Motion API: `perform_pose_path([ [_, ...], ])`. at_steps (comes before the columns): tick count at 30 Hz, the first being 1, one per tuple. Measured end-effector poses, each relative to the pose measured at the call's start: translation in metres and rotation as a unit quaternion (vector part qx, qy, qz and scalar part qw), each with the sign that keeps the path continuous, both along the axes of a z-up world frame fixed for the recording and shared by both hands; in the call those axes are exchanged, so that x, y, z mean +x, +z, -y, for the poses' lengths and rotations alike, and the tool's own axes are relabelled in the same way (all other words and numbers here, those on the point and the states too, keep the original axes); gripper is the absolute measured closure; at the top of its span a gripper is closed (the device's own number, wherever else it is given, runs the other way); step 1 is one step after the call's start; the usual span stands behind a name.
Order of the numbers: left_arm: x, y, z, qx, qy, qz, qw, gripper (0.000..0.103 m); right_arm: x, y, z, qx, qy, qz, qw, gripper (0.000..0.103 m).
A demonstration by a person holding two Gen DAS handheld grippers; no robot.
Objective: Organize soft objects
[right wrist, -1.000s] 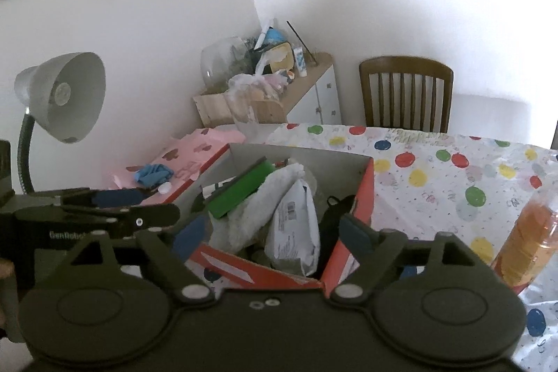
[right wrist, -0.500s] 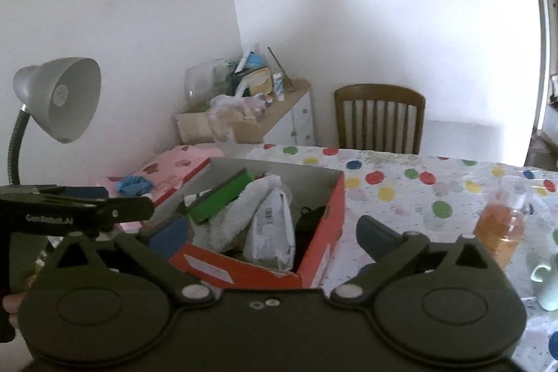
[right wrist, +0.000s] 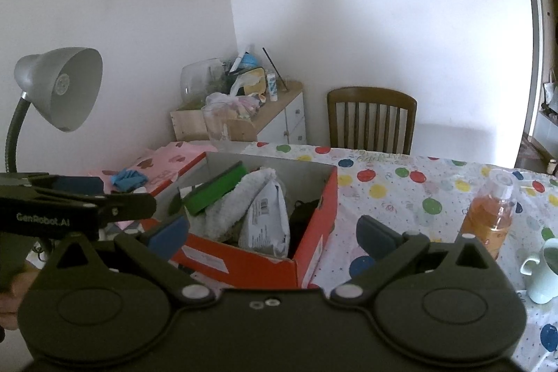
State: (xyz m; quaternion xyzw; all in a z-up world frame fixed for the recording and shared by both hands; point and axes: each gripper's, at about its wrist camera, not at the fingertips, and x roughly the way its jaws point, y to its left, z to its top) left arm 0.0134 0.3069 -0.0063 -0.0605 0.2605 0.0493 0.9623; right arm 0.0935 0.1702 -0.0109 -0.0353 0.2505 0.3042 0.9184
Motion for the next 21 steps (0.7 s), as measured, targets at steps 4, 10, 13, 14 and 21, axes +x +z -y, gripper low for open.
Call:
perform_pose_path([
  [4, -0.001, 0.000, 0.005, 0.008, 0.003, 0.003, 1.0000, 0.000, -0.001, 0.000, 0.002, 0.002, 0.003, 0.000, 1.000, 0.000],
  [10, -0.002, 0.000, 0.009, 0.001, -0.005, 0.007, 1.0000, 0.000, -0.002, 0.001, 0.004, 0.002, 0.002, 0.002, 1.000, 0.000],
  [13, -0.002, 0.001, 0.010, 0.001, -0.004, 0.007, 1.0000, 0.000, -0.001, 0.003, 0.006, 0.005, 0.003, 0.002, 1.000, 0.000],
  [14, -0.002, 0.001, 0.010, 0.000, -0.004, 0.008, 1.0000, 0.000, -0.001, 0.003, 0.007, 0.004, 0.002, 0.003, 1.000, 0.000],
  [21, -0.002, 0.002, 0.013, -0.004, -0.005, 0.009, 0.9999, 0.000, 0.001, 0.006, 0.011, 0.004, 0.004, 0.006, 1.000, 0.000],
])
